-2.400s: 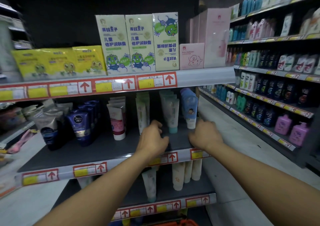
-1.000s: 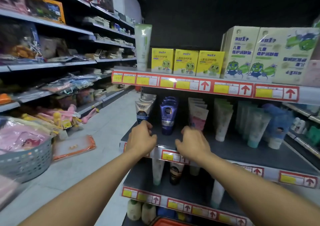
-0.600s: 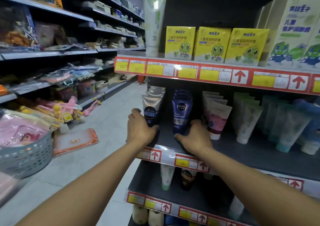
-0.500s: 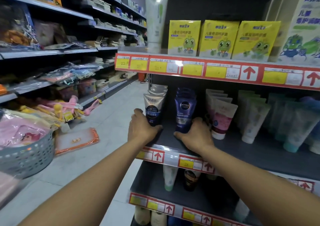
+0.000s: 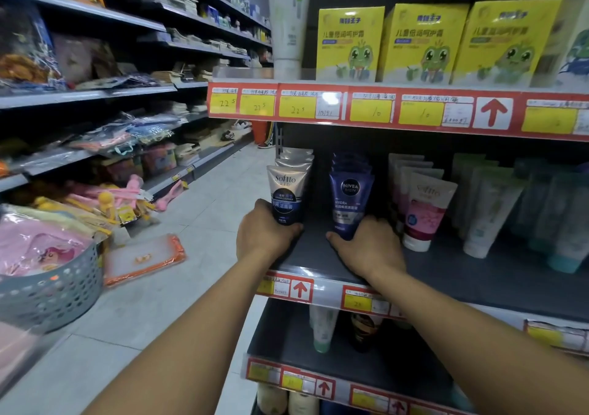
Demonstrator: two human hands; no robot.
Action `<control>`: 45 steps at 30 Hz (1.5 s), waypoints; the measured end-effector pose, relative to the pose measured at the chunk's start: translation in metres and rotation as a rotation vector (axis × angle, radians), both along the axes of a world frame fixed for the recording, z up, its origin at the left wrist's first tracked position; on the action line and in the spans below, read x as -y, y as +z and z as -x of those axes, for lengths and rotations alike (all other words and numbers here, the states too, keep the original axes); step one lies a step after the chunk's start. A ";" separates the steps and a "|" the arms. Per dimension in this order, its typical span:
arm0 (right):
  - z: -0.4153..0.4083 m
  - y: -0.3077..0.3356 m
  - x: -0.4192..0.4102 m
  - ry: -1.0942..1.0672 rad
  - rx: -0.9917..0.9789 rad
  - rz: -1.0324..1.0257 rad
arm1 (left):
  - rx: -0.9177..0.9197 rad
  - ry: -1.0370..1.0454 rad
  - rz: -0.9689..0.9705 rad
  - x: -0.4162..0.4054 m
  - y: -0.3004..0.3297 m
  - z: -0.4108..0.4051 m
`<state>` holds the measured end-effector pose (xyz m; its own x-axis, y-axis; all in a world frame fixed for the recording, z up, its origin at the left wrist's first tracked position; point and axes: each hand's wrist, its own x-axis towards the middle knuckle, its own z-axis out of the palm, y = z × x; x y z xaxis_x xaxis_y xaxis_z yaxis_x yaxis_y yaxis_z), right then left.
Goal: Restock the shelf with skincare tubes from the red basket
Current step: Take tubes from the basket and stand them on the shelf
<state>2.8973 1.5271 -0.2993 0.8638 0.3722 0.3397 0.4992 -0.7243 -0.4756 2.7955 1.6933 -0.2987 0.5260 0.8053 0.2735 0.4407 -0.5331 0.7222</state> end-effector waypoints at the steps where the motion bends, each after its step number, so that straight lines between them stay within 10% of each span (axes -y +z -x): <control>1: 0.001 0.000 0.001 -0.005 0.000 0.001 | 0.001 0.000 -0.001 0.000 0.000 0.000; 45: 0.011 0.007 0.014 0.019 0.020 -0.062 | -0.142 0.027 0.029 0.005 0.011 0.003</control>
<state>2.8867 1.5131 -0.2927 0.8495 0.3661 0.3800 0.5225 -0.6841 -0.5089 2.7926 1.6879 -0.2878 0.5354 0.8264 0.1743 0.5533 -0.4992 0.6668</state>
